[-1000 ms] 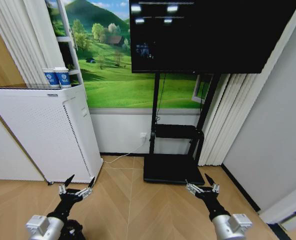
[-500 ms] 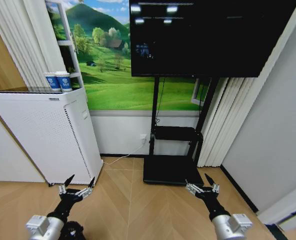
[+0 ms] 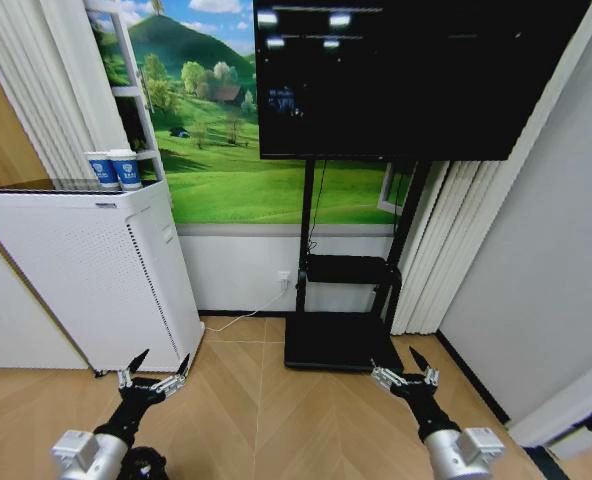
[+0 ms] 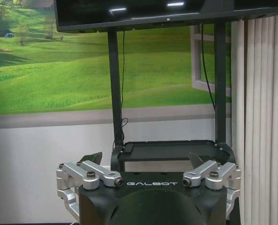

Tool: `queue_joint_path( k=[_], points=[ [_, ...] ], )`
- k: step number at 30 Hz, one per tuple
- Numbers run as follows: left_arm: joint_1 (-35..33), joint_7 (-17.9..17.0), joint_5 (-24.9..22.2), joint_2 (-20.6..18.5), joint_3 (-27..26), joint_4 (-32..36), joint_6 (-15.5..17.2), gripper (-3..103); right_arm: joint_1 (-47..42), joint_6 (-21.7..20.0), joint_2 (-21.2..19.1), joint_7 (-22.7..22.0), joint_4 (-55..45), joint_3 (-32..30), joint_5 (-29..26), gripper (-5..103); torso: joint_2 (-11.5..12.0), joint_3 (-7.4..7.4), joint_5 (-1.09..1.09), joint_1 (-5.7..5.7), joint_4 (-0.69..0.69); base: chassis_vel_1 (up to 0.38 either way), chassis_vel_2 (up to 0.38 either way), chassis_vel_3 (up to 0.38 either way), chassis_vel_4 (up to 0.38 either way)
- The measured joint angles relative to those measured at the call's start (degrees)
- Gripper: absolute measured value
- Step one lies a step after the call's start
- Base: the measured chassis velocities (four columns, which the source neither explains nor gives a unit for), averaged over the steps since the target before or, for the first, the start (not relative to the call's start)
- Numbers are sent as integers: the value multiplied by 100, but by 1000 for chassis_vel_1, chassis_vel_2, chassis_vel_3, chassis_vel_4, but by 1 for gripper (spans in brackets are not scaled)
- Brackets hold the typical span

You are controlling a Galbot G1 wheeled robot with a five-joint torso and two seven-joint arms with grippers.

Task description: Pick up the trash bin and place the garbage on the floor into it.

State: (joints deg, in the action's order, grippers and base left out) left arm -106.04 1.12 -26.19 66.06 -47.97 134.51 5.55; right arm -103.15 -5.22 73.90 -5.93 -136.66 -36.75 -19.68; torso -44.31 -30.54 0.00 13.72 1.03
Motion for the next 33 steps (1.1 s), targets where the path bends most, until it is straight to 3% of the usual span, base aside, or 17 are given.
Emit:
queue_joint_path(
  k=[20, 33],
  points=[
    [0, 0, 0, 0, 0, 0, 0, 100, 1, 0, 0, 0, 0, 0, 0, 100, 24, 13, 0, -7, -1, 7, -9, -13, 11],
    [0, 1, 0, 0, 0, 0, 0, 100, 0, -1, 0, 0, 0, 0, 0, 100, 44, 25, 1, -18, 0, 192, -178, -186, 187]
  ],
)
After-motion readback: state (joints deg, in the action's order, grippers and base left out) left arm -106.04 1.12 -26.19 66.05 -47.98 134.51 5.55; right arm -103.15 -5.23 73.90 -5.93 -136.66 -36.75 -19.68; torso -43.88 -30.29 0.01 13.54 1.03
